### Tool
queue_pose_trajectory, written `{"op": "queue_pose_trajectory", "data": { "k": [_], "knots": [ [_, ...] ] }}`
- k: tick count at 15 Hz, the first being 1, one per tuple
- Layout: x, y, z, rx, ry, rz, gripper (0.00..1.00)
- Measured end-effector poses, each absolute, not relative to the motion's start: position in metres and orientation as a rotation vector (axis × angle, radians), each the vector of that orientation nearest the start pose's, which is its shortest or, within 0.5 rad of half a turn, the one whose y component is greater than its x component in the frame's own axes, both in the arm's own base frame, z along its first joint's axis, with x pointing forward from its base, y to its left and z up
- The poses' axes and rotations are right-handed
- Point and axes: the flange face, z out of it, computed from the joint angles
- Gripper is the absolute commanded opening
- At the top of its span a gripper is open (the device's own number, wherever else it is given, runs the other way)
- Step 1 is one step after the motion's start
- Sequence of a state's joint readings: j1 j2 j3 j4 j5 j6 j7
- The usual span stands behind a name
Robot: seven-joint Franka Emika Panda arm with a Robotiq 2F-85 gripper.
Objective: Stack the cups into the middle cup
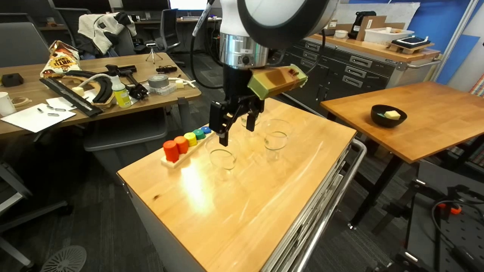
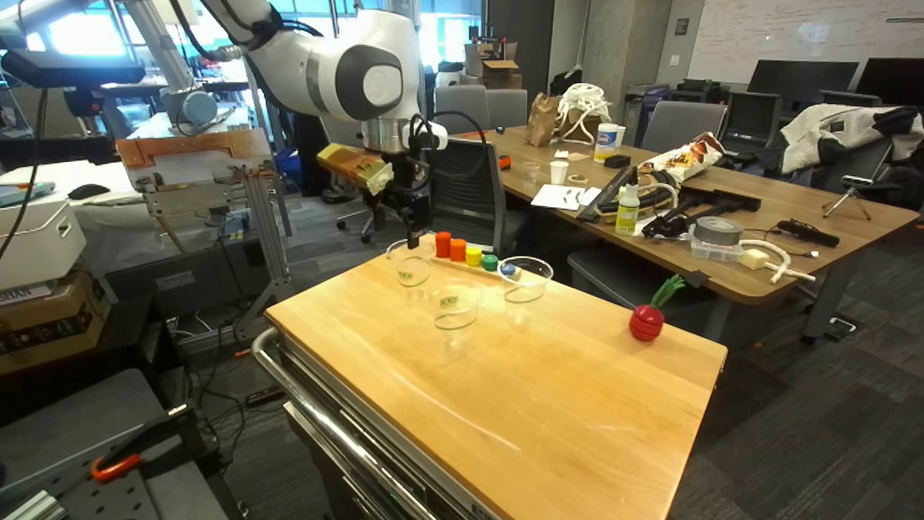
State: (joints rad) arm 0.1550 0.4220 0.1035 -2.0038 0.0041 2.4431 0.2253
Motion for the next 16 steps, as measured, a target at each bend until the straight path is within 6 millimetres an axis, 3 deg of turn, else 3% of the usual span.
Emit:
{"op": "queue_pose_trajectory", "data": {
  "k": [6, 7, 9, 12, 16],
  "knots": [
    [0.615, 0.153, 0.216, -3.176, -0.019, -0.048, 0.99],
    [0.617, 0.151, 0.21, -3.189, -0.016, -0.046, 0.75],
    [0.619, 0.146, 0.199, -3.202, 0.003, -0.029, 0.7],
    [0.619, 0.139, 0.189, -3.211, 0.034, -0.007, 0.44],
    [0.62, 0.138, 0.19, -3.19, 0.078, -0.003, 0.15]
  ]
}}
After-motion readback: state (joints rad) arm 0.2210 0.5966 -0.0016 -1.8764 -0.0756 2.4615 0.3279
